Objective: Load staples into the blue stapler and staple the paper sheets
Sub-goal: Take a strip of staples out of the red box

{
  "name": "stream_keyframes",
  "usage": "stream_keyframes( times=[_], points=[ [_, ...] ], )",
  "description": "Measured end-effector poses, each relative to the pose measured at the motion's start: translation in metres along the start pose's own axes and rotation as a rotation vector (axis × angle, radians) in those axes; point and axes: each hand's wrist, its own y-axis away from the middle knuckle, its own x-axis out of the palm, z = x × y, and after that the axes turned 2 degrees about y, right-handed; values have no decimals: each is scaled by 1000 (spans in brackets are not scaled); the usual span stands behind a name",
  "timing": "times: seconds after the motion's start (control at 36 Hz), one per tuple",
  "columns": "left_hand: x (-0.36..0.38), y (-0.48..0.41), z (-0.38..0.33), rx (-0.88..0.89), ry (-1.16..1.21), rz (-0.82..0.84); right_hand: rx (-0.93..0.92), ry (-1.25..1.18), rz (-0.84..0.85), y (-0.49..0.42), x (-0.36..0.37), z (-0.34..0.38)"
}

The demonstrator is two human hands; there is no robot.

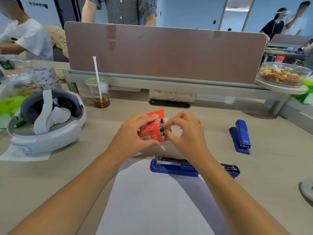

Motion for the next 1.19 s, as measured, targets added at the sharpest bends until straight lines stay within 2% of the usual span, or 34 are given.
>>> stream_keyframes(
  times=[0.19, 0.56, 0.78, 0.97, 1.19],
  points=[
    [0, 0, 0, 14, 20, 5, 15, -8, 29, -1, 0, 2],
    [-1, 0, 3, 33, -23, -11, -70, 66, 162, -3, -12, 3],
    [-4, 1, 2, 73, -49, -7, -118, 147, 176, -3, -11, 3],
    [-2, 3, -1, 135, -204, 3, -223, 282, 226, -4, -14, 4],
    [2, 4, -3, 125, -235, 5, -335, 363, 166, 1, -8, 1]
  ],
)
